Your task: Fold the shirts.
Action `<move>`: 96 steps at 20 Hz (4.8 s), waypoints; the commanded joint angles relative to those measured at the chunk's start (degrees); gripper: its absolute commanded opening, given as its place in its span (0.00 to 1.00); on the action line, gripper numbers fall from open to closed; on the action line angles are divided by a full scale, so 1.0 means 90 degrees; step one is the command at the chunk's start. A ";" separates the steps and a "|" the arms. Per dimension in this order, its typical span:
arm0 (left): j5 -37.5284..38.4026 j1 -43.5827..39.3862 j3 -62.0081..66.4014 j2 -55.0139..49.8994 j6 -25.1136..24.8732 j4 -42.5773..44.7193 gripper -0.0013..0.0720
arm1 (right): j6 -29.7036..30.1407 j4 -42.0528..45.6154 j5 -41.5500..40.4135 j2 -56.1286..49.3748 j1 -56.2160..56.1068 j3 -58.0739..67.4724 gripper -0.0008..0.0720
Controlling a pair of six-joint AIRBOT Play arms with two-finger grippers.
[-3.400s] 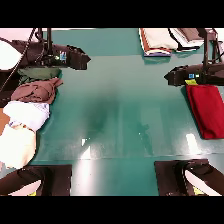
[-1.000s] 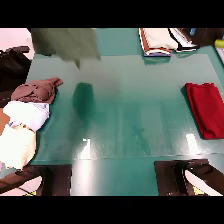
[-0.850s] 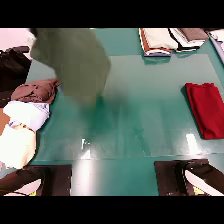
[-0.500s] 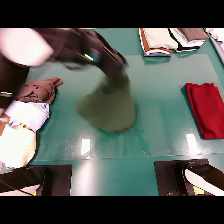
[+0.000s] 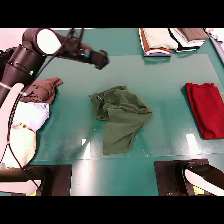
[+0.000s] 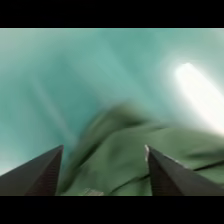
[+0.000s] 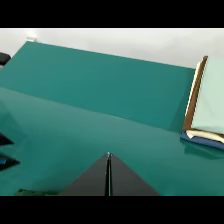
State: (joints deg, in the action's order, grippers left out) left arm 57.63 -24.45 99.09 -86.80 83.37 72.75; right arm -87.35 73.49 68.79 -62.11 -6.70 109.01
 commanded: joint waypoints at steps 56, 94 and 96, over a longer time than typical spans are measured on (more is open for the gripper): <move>0.0316 0.1664 0.0488 0.1984 -0.0316 0.0920 0.06 | -0.0481 -0.0437 -0.2123 0.0330 -0.1440 -0.5865 0.03; -0.1311 0.1664 -0.5355 0.3330 -0.0432 0.0073 0.06 | 0.0736 -0.1576 0.0165 -0.0170 0.3453 -0.8167 0.74; -0.1311 0.1661 -0.5355 0.3330 -0.0432 0.0032 0.06 | 0.0736 -0.1858 -0.0170 -0.0172 0.3407 -0.8371 0.73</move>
State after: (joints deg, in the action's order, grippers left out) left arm 45.87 -9.45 50.94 -56.82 79.46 73.45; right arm -81.23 62.48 70.13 -63.24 22.13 37.08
